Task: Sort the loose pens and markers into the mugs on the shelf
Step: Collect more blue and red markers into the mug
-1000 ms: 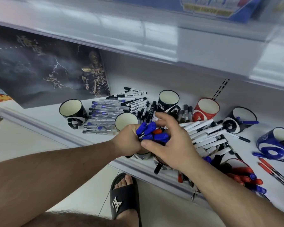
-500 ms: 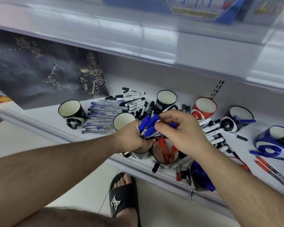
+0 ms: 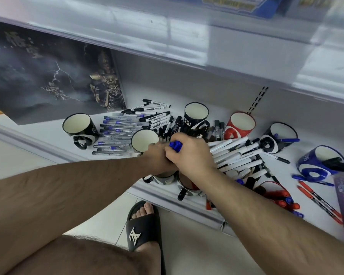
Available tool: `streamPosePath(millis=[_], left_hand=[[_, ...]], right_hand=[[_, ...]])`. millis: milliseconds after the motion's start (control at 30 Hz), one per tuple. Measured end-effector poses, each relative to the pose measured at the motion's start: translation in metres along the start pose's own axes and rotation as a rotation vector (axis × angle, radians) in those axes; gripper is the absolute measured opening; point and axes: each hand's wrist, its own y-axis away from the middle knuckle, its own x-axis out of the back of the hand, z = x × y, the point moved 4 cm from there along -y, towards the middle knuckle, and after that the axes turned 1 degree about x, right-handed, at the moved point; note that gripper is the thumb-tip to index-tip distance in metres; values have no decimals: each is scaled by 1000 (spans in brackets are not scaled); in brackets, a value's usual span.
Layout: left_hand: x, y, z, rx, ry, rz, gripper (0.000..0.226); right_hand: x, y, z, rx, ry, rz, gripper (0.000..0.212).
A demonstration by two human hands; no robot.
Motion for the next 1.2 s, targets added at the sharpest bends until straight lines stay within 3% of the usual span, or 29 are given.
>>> streamPosePath(millis=[100,133,367,533,767,900,1033,1200], left_hand=[[-2,0,-21,158,-52,-36,69],[0,0,-27,204,-37,-14,75],[-4,3,-49,342,-68,-6,58],[0,6,-32,232,-150,-27,71],[42,9,10,29,-171,91,83],[21,13,68,-141,-141,-91,65],[-20,23,121,-229,-245,-244,63],[-62,20,188,-295,-185,-303,60]], right_hand=[[-20,-1,13,17,8,-14,18],[-27,-2,15,23,12,-23,18],[-79,-2,19,175,453,-142,37],[-73,-7,22,166,573,-140,70],[21,16,49,25,279,29,45],[66,47,82,-51,142,113,33],[95,76,113,-105,31,196,40],[139,112,178,-210,-54,397,15]])
